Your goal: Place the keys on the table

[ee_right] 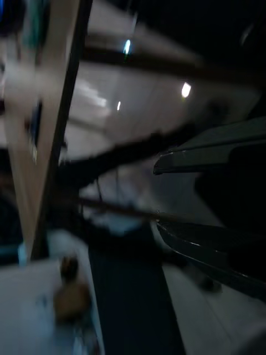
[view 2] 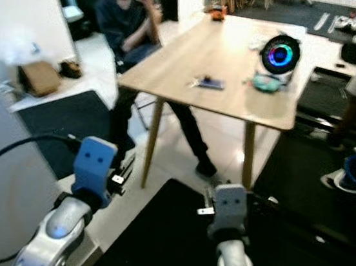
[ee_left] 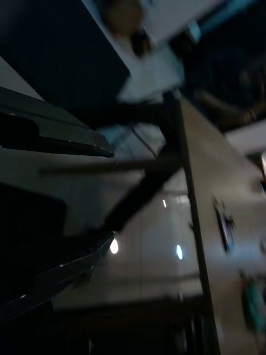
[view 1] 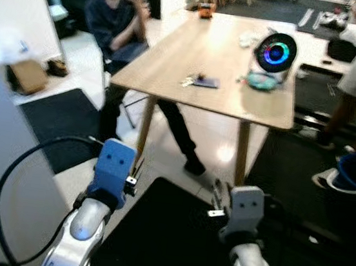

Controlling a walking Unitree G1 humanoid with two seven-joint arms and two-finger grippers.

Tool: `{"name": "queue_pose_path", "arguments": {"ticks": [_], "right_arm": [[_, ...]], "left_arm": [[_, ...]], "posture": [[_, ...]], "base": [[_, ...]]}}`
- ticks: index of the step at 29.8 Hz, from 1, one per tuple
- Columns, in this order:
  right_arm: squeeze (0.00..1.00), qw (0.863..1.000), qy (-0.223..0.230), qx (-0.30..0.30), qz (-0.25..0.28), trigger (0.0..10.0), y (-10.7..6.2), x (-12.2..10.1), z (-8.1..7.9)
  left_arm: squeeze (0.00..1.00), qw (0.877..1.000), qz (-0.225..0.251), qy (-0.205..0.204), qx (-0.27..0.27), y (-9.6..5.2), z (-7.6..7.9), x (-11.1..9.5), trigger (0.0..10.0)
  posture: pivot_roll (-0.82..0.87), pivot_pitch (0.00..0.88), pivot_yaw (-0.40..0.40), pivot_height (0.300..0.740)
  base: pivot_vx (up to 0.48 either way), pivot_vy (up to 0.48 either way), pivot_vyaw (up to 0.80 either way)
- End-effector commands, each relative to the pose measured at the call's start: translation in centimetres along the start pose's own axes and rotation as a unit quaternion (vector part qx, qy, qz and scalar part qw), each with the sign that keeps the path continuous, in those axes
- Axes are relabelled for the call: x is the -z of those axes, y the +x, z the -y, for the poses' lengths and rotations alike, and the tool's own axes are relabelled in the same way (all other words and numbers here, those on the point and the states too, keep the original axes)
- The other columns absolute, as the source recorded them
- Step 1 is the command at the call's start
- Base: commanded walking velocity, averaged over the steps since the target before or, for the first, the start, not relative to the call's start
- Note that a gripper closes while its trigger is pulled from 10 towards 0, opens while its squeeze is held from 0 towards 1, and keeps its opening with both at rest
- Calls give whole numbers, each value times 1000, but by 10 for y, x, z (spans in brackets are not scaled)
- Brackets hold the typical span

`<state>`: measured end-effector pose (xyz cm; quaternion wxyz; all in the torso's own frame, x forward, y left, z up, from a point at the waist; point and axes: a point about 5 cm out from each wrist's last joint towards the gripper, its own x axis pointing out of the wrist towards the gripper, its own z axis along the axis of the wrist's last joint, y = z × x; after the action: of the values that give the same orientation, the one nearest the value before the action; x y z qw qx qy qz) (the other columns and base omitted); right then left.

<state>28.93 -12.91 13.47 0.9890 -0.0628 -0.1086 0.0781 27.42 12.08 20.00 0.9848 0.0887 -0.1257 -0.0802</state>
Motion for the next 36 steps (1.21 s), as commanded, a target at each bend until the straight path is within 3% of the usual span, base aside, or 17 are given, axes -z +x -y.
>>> {"name": "queue_pose_path", "arguments": {"ticks": [1, 22, 36], "right_arm": [[0, 1000, -1, 1, -9, 10000, -3, 4, 2], [0, 1000, 1, 4, -9, 10000, -3, 4, 1], [0, 1000, 12, 5, -8, 10000, -2, 3, 0]], "left_arm": [[0, 1000, -4, 6, 3, -2, 1, 2, 10000], [0, 1000, -5, 7, 3, -1, 0, 2, 10000], [0, 1000, -11, 5, 4, 1, 1, 2, 10000]], "posture": [[67, 179, 99, 740], [67, 180, 103, 740], [66, 179, 104, 740]], "base": [[-285, 0, 563], [-283, 0, 547], [-20, 0, 0]]}}
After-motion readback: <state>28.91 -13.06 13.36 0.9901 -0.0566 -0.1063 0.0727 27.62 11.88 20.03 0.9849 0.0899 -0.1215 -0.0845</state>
